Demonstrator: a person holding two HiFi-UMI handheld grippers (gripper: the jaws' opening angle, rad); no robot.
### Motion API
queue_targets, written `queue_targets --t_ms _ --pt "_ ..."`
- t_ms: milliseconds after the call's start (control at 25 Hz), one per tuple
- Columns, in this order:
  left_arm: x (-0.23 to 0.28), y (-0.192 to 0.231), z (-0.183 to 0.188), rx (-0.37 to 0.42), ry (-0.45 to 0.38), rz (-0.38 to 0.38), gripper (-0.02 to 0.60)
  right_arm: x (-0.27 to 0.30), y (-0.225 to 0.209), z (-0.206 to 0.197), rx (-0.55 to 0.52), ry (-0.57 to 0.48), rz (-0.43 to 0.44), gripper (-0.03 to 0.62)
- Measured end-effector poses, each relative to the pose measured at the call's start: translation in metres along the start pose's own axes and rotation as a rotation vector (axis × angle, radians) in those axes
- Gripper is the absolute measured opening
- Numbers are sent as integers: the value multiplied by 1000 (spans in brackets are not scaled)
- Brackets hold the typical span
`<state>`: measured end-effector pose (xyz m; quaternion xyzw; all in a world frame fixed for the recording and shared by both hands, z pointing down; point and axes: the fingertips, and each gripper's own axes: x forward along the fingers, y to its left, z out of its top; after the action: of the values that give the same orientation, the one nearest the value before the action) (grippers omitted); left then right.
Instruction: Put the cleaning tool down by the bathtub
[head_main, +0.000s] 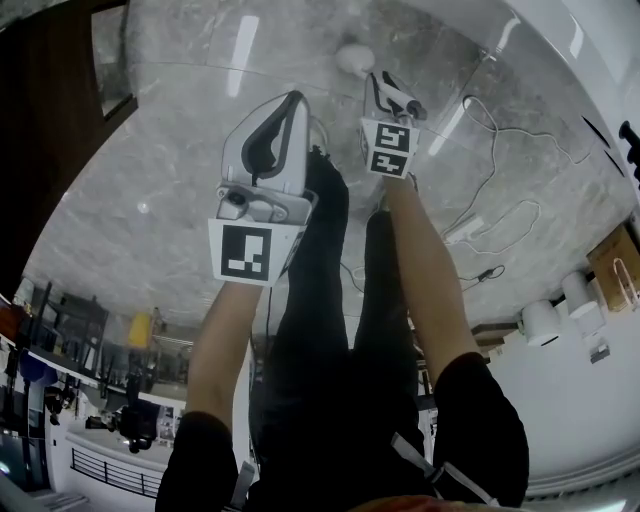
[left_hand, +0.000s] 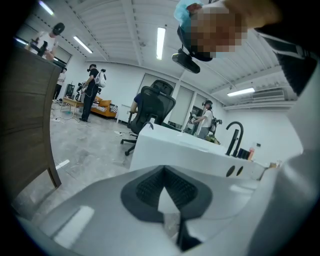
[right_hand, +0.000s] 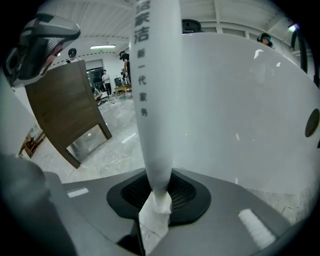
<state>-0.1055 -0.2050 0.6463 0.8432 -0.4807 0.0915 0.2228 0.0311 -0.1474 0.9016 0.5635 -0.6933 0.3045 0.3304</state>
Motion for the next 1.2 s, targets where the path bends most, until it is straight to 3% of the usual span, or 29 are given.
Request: queue_targets --t_ms 280,1200 --pt "4 4 1 -1 4 -9 8 18 0 -11 -2 39 -5 87" --pt "9 11 5 -26 -11 -7 8 64 -25 30 26 24 -26 89"
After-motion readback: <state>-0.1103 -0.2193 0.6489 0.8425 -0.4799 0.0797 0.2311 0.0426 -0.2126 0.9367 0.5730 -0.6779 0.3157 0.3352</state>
